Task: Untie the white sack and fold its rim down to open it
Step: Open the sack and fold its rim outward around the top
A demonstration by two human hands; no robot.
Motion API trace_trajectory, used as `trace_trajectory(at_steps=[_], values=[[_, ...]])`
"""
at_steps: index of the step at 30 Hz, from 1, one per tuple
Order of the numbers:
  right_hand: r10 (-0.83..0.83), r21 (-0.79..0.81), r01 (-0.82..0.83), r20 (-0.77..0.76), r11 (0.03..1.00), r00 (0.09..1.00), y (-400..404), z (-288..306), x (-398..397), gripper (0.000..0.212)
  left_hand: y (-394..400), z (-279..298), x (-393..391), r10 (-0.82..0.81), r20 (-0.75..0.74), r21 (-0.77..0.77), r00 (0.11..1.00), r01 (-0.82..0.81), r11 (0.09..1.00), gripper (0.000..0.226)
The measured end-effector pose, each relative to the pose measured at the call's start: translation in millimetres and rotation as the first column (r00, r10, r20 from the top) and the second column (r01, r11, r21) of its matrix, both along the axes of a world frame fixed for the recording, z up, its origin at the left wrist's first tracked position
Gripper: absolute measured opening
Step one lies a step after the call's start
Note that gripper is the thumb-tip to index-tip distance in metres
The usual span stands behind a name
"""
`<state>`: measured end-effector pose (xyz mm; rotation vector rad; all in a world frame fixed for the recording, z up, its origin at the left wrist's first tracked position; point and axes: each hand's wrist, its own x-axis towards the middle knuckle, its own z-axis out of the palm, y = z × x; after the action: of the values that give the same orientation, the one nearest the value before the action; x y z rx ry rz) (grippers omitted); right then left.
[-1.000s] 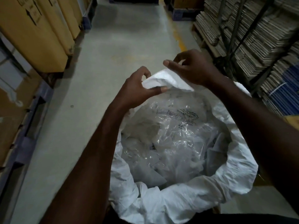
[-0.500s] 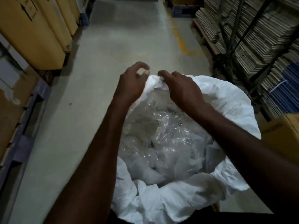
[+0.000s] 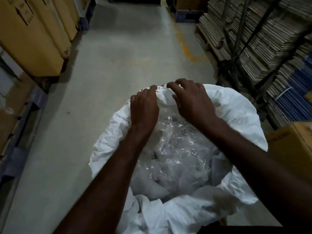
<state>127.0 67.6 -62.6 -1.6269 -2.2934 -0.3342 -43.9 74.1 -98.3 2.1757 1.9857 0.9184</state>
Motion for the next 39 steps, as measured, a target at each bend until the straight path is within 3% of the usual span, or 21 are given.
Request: trace_trajectory(at_steps=[2,7,10,12,14,17,19,22,24,27,30,32,34,36,39], values=[[-0.082,0.129,0.069,0.105,0.989,0.991,-20.8,-10.6,3.1,0.049,3.9,1.1,-6.6,-0.004,0.11,-0.084,0.994,0.013,0.996,0.04],[-0.18,0.091,0.168,0.156,0.982,0.971,-18.7,-31.8,25.9,0.074,18.6,0.7,-23.0,0.071,0.442,-0.304,0.894,0.075,0.95,0.031],[-0.163,0.036,0.16,0.096,0.986,0.982,4.2,-22.7,28.6,0.06,23.0,-1.2,-24.8,0.117,0.499,-0.352,0.859,0.078,0.933,0.03],[-0.051,-0.156,0.048,-0.016,0.987,0.999,18.2,-9.8,35.2,0.046,21.7,3.4,-21.8,0.083,0.409,-0.298,0.909,0.047,0.954,0.039],[-0.009,-0.343,-0.066,-0.214,0.937,0.977,31.1,5.2,48.0,0.039,20.0,14.5,-17.0,0.001,0.215,-0.097,0.977,0.021,0.995,0.054],[-0.11,-0.511,-0.163,-0.462,0.844,0.88,47.8,24.3,64.8,0.039,15.8,26.6,1.3,-0.209,0.026,0.227,0.978,0.197,0.954,0.072],[-0.219,-0.606,-0.241,-0.585,0.758,0.781,58.0,28.2,71.7,0.038,10.8,17.2,25.6,-0.319,-0.098,0.212,0.943,0.333,0.919,0.074],[-0.322,-0.641,-0.313,-0.675,0.701,0.664,67.2,27.7,82.1,0.026,13.9,-3.7,59.9,-0.269,-0.262,0.177,0.927,0.32,0.931,0.071],[-0.325,-0.623,-0.265,-0.668,0.736,0.67,62.5,30.2,88.6,0.021,30.4,-5.4,69.8,-0.235,-0.301,0.244,0.924,0.313,0.918,0.057],[-0.225,-0.549,-0.12,-0.519,0.827,0.825,42.9,32.9,97.9,0.044,55.1,5.4,72.9,-0.321,-0.301,0.173,0.898,0.383,0.908,0.035],[-0.128,-0.419,0.068,-0.117,0.905,0.985,10.2,26.5,105.1,0.071,69.5,10.2,78.0,-0.351,-0.362,-0.075,0.863,0.348,0.934,0.02],[-0.244,-0.294,0.263,0.1,0.919,0.965,-14.7,20.0,113.8,0.081,78.8,7.0,77.3,-0.355,-0.374,-0.207,0.857,0.296,0.933,0.021],[-0.378,-0.323,0.378,0.066,0.867,0.923,-35.9,11.4,125.0,0.088,87.3,5.7,75.5,-0.372,-0.352,-0.338,0.859,0.254,0.906,0.023],[-0.404,-0.4,0.338,-0.091,0.852,0.91,-46.0,-1.2,134.6,0.078,92.8,7.5,77.6,-0.377,-0.372,-0.387,0.848,0.228,0.893,0.025],[-0.358,-0.401,0.195,-0.385,0.895,0.851,-40.0,-11.8,147.9,0.052,88.6,11.4,89.8,-0.316,-0.387,-0.234,0.866,0.24,0.942,0.025]])
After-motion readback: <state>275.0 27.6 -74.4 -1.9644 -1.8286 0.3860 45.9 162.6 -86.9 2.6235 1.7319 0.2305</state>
